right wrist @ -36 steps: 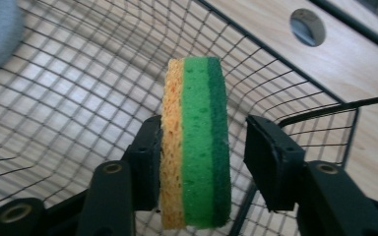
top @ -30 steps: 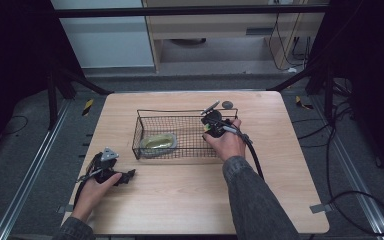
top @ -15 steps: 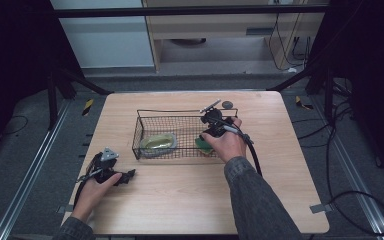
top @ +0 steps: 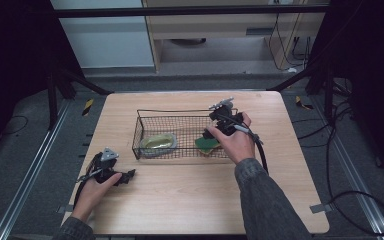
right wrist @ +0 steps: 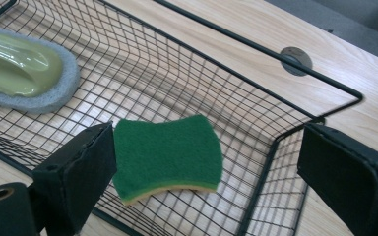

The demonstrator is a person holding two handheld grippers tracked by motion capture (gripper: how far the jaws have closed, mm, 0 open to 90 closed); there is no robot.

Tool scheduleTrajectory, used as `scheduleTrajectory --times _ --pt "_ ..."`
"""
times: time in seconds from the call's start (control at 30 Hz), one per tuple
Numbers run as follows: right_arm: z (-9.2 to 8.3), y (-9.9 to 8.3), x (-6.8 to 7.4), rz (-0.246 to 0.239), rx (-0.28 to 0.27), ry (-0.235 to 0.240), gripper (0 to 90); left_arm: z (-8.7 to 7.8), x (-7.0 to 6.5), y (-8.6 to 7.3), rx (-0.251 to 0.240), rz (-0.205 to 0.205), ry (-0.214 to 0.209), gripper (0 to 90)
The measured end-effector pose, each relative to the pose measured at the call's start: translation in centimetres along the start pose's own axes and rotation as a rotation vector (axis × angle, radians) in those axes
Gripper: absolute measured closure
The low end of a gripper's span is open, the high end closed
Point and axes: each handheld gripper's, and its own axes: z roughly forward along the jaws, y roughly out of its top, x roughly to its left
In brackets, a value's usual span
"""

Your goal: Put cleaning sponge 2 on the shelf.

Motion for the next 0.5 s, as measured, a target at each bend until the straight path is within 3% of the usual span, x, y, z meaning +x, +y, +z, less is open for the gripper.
scheduleTrajectory --times 0.33,0.5 --pt "-1.9 -2.7 -3.3 0.052 -0.05 -0.05 9.6 0.0 0.0 0.0 0.003 0.003 0.0 0.0" --pt "-2.8 -4.7 -5.1 0.091 -0.081 -0.042 10.4 0.0 0.0 0.0 0.003 0.004 0.0 0.0"
